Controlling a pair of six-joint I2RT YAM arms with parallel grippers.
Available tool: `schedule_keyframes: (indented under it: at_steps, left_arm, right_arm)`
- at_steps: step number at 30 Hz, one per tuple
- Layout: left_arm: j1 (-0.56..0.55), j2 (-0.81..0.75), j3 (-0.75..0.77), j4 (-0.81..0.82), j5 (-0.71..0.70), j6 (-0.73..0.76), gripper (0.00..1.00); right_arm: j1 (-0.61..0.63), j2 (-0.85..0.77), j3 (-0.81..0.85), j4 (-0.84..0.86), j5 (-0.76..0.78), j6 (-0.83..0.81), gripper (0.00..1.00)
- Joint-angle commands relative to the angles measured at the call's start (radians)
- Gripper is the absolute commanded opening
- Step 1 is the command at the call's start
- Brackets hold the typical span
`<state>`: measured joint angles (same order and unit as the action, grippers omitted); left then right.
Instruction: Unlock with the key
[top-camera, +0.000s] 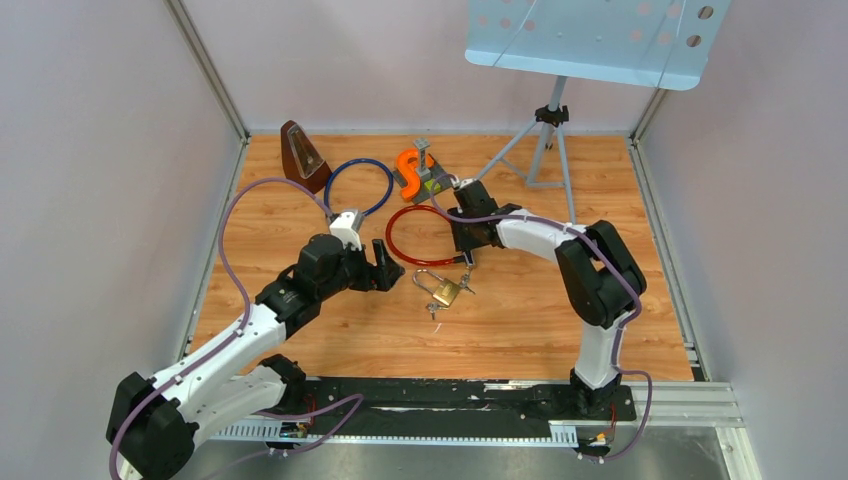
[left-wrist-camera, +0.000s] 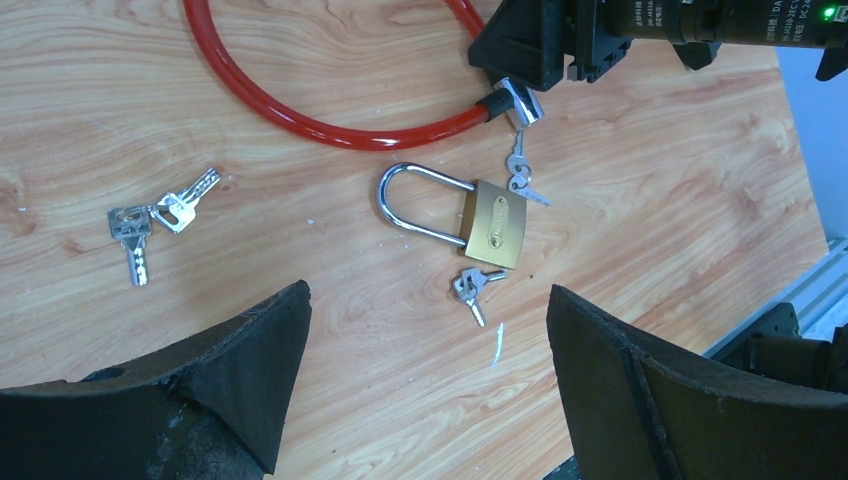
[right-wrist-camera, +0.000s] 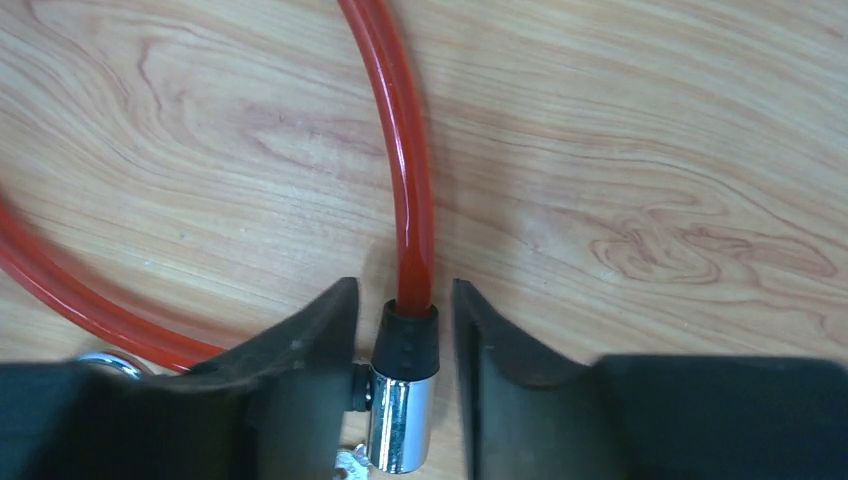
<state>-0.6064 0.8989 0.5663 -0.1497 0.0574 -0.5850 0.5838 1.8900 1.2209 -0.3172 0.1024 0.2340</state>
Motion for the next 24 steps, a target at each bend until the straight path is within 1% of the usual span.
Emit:
schedule_keyframes:
  at_steps: [1, 3, 5, 8, 9, 11, 12, 16, 18, 20, 22, 24]
  left_arm:
    - [-0.003, -0.021, 0.037, 0.003, -0.014, 0.021, 0.94]
    - [-0.003, -0.024, 0.034, 0.000, -0.015, 0.021, 0.94]
    - [-0.003, -0.026, 0.036, -0.003, -0.017, 0.020, 0.94]
    - [-0.003, -0.037, 0.037, -0.013, -0.035, 0.015, 0.94]
    - [-0.003, -0.044, 0.033, -0.015, -0.044, 0.008, 0.94]
    - [-0.004, -0.062, 0.025, -0.027, -0.093, -0.019, 0.94]
    - [-0.004, -0.072, 0.019, -0.036, -0.141, -0.032, 0.94]
    - [-0.003, -0.152, -0.018, -0.065, -0.275, -0.091, 0.95]
    - [-0.003, -0.198, -0.035, -0.091, -0.325, -0.110, 0.95]
    - [-0.003, -0.236, -0.043, -0.122, -0.371, -0.125, 0.96]
    - [-0.003, -0.269, -0.043, -0.160, -0.408, -0.139, 0.96]
    - [-0.003, -0.298, -0.042, -0.192, -0.440, -0.149, 0.96]
  right_arm:
    - [0.003, -0.016, 0.050, 0.028, 0.013, 0.001, 0.50]
    - [0.007, -0.058, 0.037, 0.028, 0.039, 0.015, 0.60]
    - [0.020, -0.119, 0.006, 0.030, 0.047, 0.018, 0.65]
    - [0.060, -0.214, -0.054, 0.018, 0.028, 0.024, 0.69]
    - [0.077, -0.239, -0.072, 0.003, 0.012, 0.034, 0.69]
    - [0.121, -0.285, -0.109, -0.016, -0.005, 0.056, 0.67]
    - [0.147, -0.299, -0.124, -0.026, -0.007, 0.078, 0.65]
    - [0.270, -0.300, -0.136, -0.073, -0.032, 0.122, 0.57]
    - [0.324, -0.266, -0.112, -0.092, -0.024, 0.130, 0.54]
    - [0.357, -0.218, -0.075, -0.113, -0.004, 0.152, 0.47]
    - [0.372, -0.155, -0.021, -0.160, 0.012, 0.183, 0.41]
    - [0.385, -0.091, 0.032, -0.212, 0.040, 0.199, 0.38]
